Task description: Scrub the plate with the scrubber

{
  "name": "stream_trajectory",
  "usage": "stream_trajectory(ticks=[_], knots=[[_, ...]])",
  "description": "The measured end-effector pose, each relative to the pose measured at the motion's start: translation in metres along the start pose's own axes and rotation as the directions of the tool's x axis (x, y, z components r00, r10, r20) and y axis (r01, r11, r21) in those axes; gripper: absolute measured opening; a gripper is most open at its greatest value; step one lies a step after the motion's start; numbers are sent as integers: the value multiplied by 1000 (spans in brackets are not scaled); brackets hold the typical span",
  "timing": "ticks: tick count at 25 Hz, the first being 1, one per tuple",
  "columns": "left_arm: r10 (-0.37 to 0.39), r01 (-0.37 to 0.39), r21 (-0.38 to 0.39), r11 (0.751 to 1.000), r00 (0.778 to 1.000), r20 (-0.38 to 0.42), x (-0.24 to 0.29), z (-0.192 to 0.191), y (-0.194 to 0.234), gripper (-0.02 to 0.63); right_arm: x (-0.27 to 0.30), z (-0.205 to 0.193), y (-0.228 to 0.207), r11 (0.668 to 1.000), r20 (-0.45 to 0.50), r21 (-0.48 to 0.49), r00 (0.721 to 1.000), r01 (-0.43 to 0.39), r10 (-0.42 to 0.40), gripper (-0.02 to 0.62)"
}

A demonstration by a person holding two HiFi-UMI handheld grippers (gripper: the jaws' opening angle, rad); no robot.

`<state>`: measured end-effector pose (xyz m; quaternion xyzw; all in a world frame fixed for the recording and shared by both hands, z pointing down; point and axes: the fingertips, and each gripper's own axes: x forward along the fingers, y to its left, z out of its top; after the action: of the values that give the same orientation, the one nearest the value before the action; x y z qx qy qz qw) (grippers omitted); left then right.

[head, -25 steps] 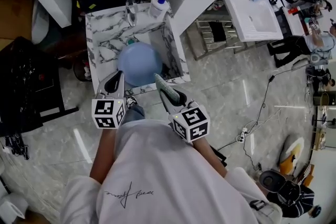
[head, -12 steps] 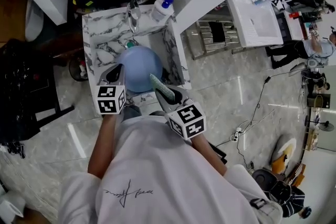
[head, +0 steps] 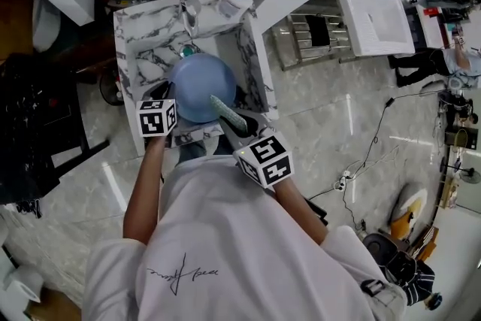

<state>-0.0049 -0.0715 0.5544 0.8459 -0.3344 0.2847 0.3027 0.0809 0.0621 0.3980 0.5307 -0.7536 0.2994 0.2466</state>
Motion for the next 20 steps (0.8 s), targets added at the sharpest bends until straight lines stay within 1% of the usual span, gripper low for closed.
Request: stream_trajectory(ticks=[4, 7, 11, 13, 15, 17, 18, 20], knots=[[8, -13, -85, 996, 998, -55, 15, -13, 12, 63, 16, -3, -2, 997, -39, -36, 997, -63, 62, 60], [44, -58, -154, 986, 995, -93, 27, -23, 26, 83, 36, -4, -11, 991, -79, -73, 991, -113, 107, 60], [72, -104, -188, 977, 983, -168, 42, -38, 33, 157, 63, 4, -30, 980, -122, -79, 978, -182, 172, 60], [92, -134, -204, 970, 974, -207, 49, -46, 38, 169, 76, 6, -39, 972, -151, -76, 966, -221, 207, 60], [112, -167, -215, 962, 962, -249, 56, -57, 43, 169, 91, 4, -47, 964, -192, -72, 952, -256, 239, 57], [125, -195, -221, 956, 947, -295, 63, -69, 46, 169, 106, -2, -53, 953, -244, -72, 932, -294, 269, 52], [133, -209, -223, 952, 939, -316, 67, -76, 48, 169, 112, -7, -54, 945, -274, -68, 917, -320, 290, 52], [152, -239, -219, 946, 924, -352, 73, -88, 51, 169, 121, -19, -54, 924, -330, -35, 877, -381, 349, 52]])
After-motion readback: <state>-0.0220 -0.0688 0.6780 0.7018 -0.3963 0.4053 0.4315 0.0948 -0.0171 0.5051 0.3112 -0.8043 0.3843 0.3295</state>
